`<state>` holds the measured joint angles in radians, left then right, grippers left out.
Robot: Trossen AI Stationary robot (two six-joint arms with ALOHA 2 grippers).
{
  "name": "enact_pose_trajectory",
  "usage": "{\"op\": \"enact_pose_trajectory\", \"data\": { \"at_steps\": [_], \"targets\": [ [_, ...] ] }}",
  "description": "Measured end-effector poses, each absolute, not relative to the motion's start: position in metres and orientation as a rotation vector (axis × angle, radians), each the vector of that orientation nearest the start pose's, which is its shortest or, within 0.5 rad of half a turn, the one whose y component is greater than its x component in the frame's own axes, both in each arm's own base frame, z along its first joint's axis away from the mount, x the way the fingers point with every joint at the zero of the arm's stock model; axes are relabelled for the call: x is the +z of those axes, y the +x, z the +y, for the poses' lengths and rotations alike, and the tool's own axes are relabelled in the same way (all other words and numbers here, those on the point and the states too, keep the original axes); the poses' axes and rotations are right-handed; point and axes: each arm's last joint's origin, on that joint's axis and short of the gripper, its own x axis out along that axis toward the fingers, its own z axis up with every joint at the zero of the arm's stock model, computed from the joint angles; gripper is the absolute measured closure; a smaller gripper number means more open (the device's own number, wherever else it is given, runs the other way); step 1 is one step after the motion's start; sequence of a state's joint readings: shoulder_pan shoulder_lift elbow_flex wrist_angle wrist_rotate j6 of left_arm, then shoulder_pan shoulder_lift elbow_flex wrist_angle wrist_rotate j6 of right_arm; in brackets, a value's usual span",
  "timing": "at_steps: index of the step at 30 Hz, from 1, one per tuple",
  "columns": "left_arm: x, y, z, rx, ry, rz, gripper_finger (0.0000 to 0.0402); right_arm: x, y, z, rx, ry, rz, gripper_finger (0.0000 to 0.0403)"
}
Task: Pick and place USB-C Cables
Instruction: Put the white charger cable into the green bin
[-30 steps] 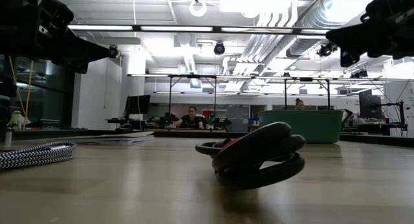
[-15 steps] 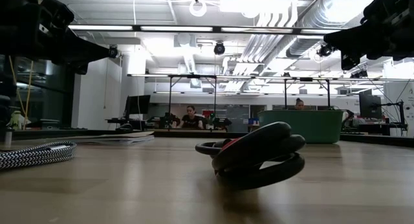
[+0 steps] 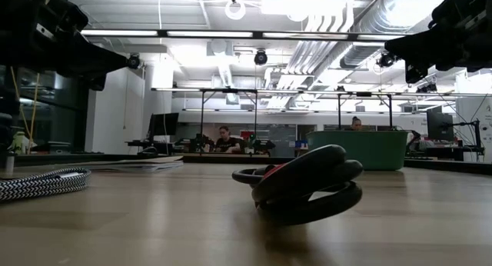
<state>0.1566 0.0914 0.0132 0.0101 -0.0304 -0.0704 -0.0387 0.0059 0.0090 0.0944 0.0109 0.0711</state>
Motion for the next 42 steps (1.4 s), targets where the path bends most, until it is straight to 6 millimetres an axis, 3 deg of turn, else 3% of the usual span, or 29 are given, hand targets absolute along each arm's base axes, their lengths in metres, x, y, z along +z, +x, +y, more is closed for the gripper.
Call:
{"op": "enact_pose_trajectory", "data": {
  "at_steps": [10,25,32,38,42],
  "targets": [
    [0.161,0.101,0.016,0.179,-0.133,0.06,0.0391,0.175,0.097,-0.004,-0.046,0.073,-0.099,0.0403],
    [0.162,0.101,0.017,0.202,-0.132,0.055,0.0227,0.175,0.097,-0.004,-0.046,0.074,-0.099,0.0403],
    [0.163,0.101,0.018,0.243,-0.123,0.042,0.0198,0.175,0.097,-0.004,-0.046,0.074,-0.099,0.0403],
    [0.181,0.099,0.02,0.31,-0.088,-0.113,0.0197,0.175,0.097,-0.004,-0.049,0.089,-0.099,0.0403],
    [0.217,0.094,0.021,0.376,-0.037,-0.162,0.0197,0.175,0.097,-0.004,-0.049,0.089,-0.098,0.0403]
  ]
}}
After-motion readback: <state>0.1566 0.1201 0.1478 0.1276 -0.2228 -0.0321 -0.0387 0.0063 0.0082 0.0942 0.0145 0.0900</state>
